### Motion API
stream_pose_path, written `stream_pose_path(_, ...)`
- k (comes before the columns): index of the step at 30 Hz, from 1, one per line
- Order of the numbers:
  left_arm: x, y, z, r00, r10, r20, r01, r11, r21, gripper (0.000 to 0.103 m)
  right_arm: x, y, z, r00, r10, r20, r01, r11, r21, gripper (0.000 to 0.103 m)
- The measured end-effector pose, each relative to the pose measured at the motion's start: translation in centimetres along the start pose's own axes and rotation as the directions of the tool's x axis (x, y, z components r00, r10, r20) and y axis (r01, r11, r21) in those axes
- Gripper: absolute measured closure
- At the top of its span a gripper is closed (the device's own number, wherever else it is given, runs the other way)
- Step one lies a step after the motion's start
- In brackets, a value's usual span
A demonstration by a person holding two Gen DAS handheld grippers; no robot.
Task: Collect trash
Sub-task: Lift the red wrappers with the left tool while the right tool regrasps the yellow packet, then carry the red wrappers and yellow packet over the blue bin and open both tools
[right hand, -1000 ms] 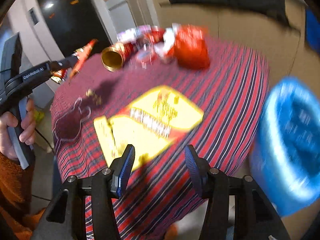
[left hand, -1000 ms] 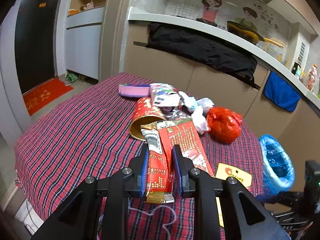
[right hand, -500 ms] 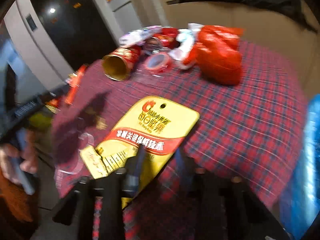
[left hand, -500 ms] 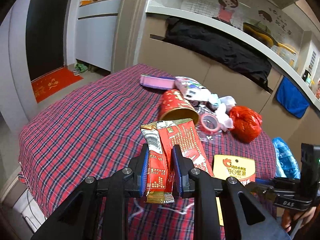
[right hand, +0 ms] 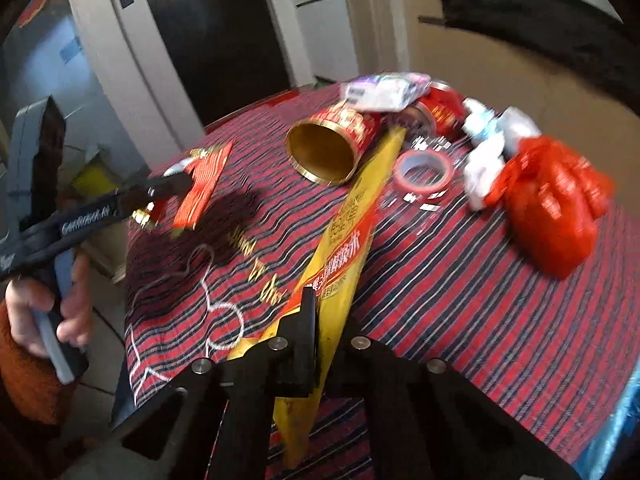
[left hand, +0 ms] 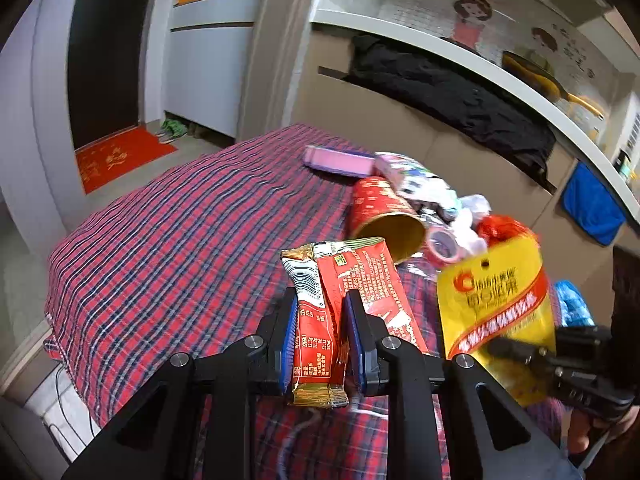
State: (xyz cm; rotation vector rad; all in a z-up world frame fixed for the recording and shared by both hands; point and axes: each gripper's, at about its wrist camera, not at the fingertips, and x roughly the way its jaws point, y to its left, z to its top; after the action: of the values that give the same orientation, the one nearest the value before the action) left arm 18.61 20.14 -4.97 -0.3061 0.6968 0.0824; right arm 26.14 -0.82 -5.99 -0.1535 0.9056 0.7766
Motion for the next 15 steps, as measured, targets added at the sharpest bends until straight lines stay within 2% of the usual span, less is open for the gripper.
stream_pose_path(6,-1.5,-5.5,0.3,0.997,-0.072,0.036,0.068,0.993,0.094,0.079,-5.6,-1.6,-0.6,0.989,-0.107,0.104,0.103,0.994,0.040,0.103)
stream_pose_path(11,-2.1,-10.4,0.5,0.992,-0.114,0.060,0.105,0.984,0.144,0.079,-10.3,-4.0,-1.7,0.967,-0.178,0.184,0.160,0.981,0.106,0.103)
stream_pose_path(15,-2.4,-14.1,0.6,0.984,-0.159,0.075,0.143,0.973,0.182,0.079,-13.8,-6.3,-2.8,0.941,-0.238,0.241,0.201,0.965,0.167,0.103)
